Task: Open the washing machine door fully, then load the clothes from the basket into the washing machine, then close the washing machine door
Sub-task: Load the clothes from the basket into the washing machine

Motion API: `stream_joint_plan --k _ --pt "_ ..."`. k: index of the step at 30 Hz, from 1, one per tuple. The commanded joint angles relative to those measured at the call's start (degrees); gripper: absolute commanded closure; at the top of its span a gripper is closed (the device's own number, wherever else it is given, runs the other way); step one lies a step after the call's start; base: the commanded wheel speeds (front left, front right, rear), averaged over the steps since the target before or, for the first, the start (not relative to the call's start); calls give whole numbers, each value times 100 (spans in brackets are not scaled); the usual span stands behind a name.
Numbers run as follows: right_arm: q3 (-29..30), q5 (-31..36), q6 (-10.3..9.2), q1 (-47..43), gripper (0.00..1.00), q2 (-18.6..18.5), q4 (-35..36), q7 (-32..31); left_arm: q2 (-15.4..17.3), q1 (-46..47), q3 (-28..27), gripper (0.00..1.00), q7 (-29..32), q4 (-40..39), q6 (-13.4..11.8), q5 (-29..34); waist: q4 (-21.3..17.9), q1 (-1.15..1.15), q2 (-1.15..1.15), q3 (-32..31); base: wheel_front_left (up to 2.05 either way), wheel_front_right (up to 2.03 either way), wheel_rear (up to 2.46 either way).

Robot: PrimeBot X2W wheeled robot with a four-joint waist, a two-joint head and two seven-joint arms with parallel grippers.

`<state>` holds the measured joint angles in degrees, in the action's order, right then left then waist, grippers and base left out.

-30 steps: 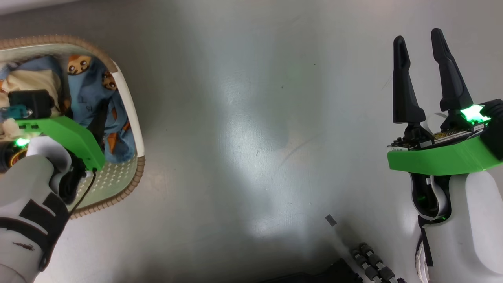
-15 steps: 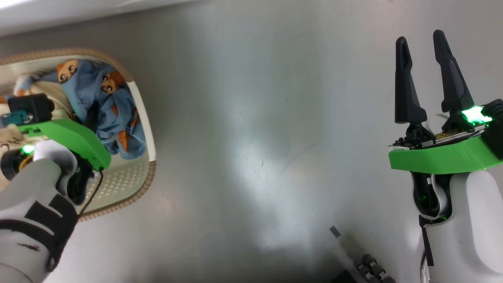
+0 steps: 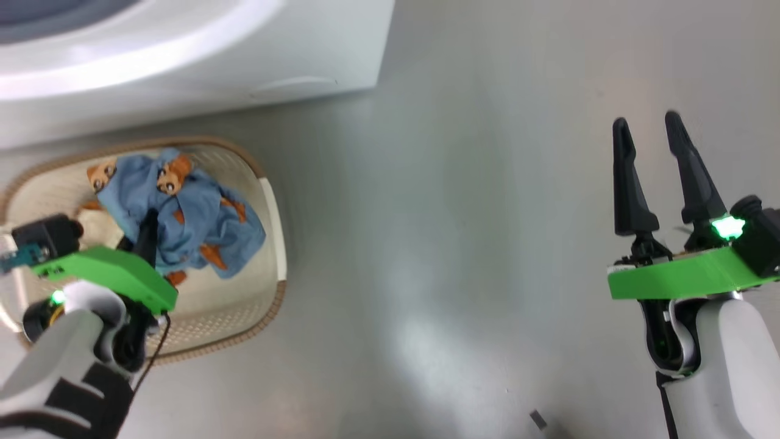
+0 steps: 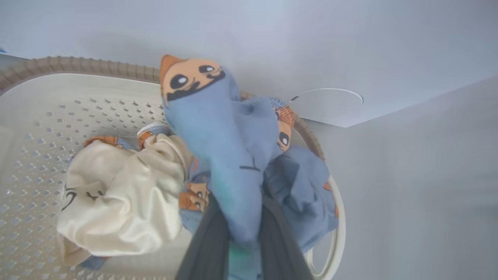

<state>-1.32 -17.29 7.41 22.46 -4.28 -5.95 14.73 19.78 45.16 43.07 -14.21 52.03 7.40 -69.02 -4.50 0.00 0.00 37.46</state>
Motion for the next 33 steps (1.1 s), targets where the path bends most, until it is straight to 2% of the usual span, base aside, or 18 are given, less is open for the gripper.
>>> stream_joint_plan --k 1,15,25,33 --pt "-79 -35 8 -212 0 -38 87 27 197 -207 -325 100 -78 -123 9 168 291 0 0 -608 0 0 0" --pt "108 -134 8 -792 0 -224 -141 27 -193 -1748 -2657 100 -78 -1684 9 2056 626 0 0 -1692 0 0 0" --pt "346 -195 8 -1255 0 -254 -131 27 -463 -2785 -3666 100 -78 -3077 9 3019 847 0 0 -2175 0 0 0" --pt "576 -204 8 -1596 0 -244 -110 27 -637 -3401 -4016 100 -79 -4078 9 3433 1104 0 0 -2394 0 0 0"
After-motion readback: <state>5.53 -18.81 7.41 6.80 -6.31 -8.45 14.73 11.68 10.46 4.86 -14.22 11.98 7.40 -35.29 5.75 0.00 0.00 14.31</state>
